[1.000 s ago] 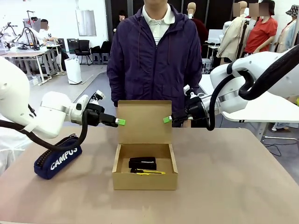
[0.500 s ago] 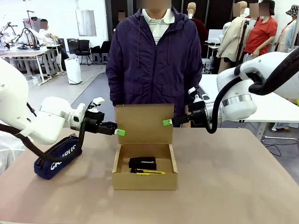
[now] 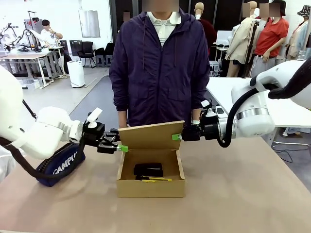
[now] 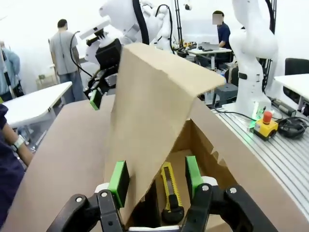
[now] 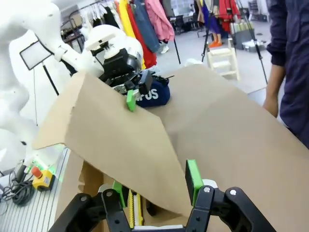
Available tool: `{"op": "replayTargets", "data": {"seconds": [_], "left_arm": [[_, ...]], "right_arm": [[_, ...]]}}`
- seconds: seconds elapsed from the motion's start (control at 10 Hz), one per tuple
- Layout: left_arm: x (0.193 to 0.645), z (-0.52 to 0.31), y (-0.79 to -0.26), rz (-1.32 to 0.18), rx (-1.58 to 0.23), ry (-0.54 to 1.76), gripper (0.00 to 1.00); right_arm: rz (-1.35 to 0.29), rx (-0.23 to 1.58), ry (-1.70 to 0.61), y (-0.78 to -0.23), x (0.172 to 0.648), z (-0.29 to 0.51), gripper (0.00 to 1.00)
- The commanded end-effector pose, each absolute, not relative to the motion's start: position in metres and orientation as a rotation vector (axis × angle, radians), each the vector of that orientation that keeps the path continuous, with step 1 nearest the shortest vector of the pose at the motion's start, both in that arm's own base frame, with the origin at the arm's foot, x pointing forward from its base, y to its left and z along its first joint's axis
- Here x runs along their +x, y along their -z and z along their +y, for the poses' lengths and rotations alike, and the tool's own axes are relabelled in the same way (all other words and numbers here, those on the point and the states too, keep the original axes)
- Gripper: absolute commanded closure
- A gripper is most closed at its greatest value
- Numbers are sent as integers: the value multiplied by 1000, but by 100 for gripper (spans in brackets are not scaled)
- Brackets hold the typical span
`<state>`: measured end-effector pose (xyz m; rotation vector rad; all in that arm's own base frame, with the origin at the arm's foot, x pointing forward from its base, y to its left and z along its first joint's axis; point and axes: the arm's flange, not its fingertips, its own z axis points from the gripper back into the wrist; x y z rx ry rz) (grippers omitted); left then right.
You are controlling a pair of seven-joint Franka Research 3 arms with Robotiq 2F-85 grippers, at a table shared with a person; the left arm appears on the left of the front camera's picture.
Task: Pack the items into the box.
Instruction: Close the Mailer Box.
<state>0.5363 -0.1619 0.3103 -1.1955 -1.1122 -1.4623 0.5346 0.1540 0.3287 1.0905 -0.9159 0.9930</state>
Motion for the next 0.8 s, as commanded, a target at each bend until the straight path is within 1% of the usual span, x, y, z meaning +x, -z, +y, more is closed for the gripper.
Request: {"op": "replayTargets", "data": {"seconds": [0.0, 0.2, 0.4, 0.5, 0.6, 0.7], "left_arm": [[533, -162, -307, -1177, -1218, 1441, 37], [536, -164, -304, -1150, -1226, 1437, 37], [538, -164, -303, -1130, -1238, 1439, 37], [538, -164, -300, -1115, -1212, 1441, 37], [538, -164, -302, -1124, -1226, 1447, 0], [537, -162, -304, -1133, -1216, 1451, 0]], "right_arm": [[-925, 1162, -1106, -322, 520, 153, 37], [-867, 1212, -1163, -310, 517, 149, 37], [-884, 1216, -1155, -304, 517, 145, 37], [-887, 1193, -1146, -305, 519, 145, 37], [-877, 1193, -1149, -304, 519, 146, 26], [-863, 1199, -1136, -303, 521, 146, 0]]}}
